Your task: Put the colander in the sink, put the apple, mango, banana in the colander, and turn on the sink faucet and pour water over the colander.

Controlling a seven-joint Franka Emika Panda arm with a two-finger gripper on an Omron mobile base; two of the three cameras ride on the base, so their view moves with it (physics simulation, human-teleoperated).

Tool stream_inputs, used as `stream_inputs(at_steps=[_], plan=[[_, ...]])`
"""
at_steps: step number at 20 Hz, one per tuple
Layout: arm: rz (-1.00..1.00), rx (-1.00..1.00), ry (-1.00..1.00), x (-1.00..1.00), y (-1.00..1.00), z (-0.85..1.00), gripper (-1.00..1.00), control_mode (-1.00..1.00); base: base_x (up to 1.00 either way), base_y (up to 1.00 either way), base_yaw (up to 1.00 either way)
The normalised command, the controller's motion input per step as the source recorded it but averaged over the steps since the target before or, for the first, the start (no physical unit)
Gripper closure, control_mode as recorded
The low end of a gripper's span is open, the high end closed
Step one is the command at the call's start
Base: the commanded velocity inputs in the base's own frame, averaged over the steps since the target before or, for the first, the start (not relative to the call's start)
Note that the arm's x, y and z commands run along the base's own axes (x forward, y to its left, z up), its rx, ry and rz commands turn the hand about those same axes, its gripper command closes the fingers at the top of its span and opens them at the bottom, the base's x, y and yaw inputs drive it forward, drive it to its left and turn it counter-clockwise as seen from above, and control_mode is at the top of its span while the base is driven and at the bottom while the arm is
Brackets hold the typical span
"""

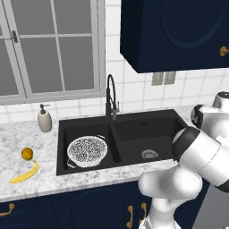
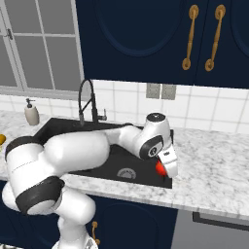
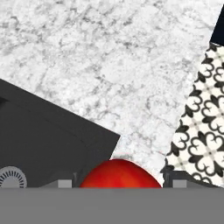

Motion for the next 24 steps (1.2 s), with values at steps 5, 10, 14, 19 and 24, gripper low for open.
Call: stream_inputs(at_steps=[5,10,14,19,24], plan=[[0.01,-0.14,-0.08,-0.15,0.63,0.32,1.00,-1.00,0.00,0.00,0.00],[0.00,-0.17,-0.09,-0.15,0.76,0.26,1.00,-1.00,0.00,0.00,0.00],[0.05,-0.14,-0.02,-0.12,0.77,0.22,1.00,-1.00,0.00,0.00,0.00],[0.19,-0.04,0.00,-0.06,0.76,0.26,1.00,-1.00,0.00,0.00,0.00],[0.27,0.00,0.08,0.00,0.75,0.27,1.00,-1.00,0.00,0.00,0.00]])
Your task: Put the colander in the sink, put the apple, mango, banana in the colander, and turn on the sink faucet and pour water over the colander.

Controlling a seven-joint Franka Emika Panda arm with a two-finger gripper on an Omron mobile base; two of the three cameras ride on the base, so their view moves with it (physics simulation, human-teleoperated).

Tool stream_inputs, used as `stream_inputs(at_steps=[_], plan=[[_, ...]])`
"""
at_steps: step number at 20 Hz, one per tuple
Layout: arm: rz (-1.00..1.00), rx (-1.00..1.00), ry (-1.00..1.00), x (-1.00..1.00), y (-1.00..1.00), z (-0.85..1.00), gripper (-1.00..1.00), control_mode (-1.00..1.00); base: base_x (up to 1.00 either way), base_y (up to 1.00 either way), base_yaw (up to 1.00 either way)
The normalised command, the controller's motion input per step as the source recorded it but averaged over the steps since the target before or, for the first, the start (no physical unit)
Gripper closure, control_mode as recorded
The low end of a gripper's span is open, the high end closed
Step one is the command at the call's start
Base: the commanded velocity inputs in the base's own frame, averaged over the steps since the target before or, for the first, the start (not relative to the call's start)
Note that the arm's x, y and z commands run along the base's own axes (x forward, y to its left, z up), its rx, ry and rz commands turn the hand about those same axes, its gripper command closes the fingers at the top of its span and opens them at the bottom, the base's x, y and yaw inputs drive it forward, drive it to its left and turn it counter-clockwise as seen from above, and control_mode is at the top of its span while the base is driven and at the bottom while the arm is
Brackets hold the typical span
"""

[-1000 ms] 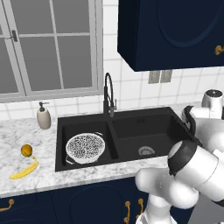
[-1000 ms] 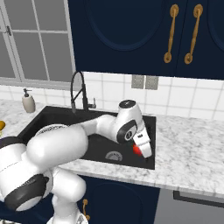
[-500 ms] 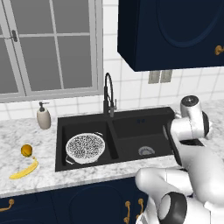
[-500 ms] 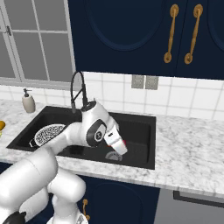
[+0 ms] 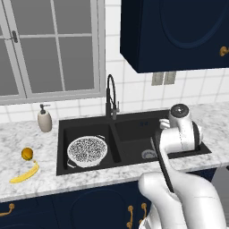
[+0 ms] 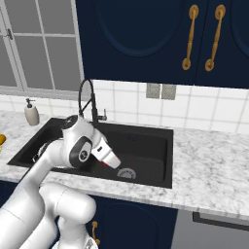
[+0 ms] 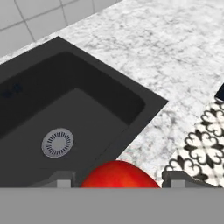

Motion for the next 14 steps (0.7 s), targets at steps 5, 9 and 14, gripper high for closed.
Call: stream_inputs(at_steps=[5,9,14], plan=[[0.32,0.00,0.10,-0.05,0.81,0.28,1.00,-1.00,0.00,0.00,0.00],[0.37,0.02,0.16,-0.06,0.72,0.34,1.00,-1.00,0.00,0.00,0.00],[0.36,0.06,0.16,-0.04,0.73,0.24,1.00,-1.00,0.00,0.00,0.00]])
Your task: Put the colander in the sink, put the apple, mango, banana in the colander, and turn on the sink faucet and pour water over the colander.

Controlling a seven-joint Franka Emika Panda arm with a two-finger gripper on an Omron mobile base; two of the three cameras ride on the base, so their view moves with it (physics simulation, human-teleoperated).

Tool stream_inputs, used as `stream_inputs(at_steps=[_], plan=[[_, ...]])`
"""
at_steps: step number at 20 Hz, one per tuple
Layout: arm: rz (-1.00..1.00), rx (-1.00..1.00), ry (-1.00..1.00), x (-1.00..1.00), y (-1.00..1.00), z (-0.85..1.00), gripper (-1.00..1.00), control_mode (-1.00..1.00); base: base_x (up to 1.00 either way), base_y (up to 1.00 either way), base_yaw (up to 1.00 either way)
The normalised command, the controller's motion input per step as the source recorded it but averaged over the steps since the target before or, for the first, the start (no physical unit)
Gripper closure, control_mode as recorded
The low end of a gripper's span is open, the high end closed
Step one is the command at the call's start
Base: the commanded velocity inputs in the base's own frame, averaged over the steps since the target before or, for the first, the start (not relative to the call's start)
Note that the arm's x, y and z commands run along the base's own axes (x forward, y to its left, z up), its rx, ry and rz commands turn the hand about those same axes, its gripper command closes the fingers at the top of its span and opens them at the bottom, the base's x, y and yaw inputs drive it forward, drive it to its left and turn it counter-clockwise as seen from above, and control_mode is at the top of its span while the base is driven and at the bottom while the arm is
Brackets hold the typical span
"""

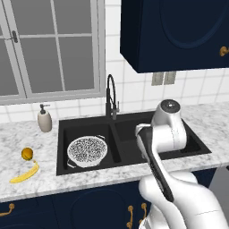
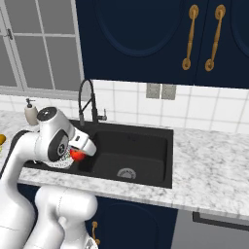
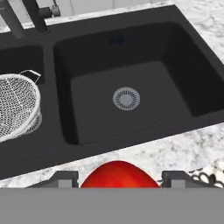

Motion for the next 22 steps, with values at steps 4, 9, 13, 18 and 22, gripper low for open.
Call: stream_inputs(at_steps=[4,9,13,18,22], plan=[[0.25,0.09,0.09,0.00,0.86,0.01,1.00,-1.00,0.00,0.00,0.00],[0.07,0.04,0.02,0.09,0.97,0.00,1.00,-1.00,0.00,0.00,0.00],[0.00,0.00,0.00,0.28,0.97,-0.09,1.00,-1.00,0.00,0.00,0.00],[-0.05,0.06,0.07,0.60,0.64,-0.14,1.00,-1.00,0.00,0.00,0.00],[-0.06,0.02,0.14,0.83,0.48,-0.21,1.00,-1.00,0.00,0.00,0.00]])
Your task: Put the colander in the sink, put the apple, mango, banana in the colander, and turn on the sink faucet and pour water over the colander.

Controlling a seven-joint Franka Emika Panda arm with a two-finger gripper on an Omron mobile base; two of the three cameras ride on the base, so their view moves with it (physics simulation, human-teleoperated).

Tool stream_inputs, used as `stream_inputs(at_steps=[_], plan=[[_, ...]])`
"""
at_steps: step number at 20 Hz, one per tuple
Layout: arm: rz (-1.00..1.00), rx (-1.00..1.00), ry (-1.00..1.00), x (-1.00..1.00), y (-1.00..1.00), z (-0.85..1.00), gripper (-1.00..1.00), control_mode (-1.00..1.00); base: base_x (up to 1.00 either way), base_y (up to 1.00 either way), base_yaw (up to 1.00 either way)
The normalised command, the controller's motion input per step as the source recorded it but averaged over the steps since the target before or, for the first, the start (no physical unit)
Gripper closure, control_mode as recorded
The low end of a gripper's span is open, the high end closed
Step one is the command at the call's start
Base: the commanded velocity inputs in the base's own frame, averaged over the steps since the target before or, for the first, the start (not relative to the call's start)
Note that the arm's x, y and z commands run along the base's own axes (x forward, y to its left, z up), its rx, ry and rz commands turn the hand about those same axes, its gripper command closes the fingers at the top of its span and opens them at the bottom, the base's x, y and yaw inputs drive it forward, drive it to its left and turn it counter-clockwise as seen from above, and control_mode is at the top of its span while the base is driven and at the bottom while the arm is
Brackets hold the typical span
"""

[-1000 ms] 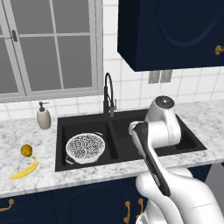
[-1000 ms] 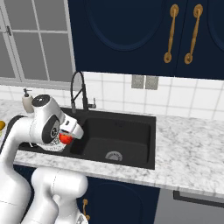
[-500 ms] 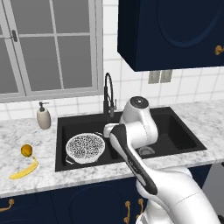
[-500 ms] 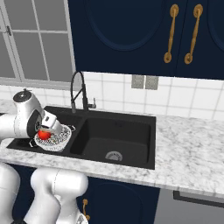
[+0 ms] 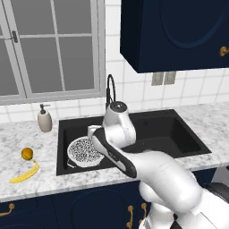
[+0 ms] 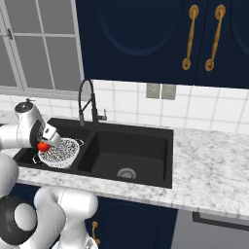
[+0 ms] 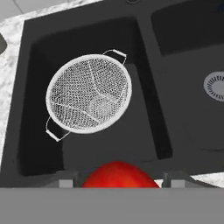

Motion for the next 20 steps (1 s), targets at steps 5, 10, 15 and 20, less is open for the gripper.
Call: stream_inputs(at_steps=[5,10,15,20], plan=[[-0.11,-0.04,0.17,0.85,0.37,-0.28,1.00,-1.00,0.00,0.00,0.00],[-0.17,-0.09,0.13,0.58,0.31,-0.36,1.00,-1.00,0.00,0.00,0.00],[-0.13,0.00,0.10,0.44,0.24,-0.42,1.00,-1.00,0.00,0.00,0.00],[-0.06,0.00,0.03,0.17,0.11,-0.44,1.00,-1.00,0.00,0.00,0.00]])
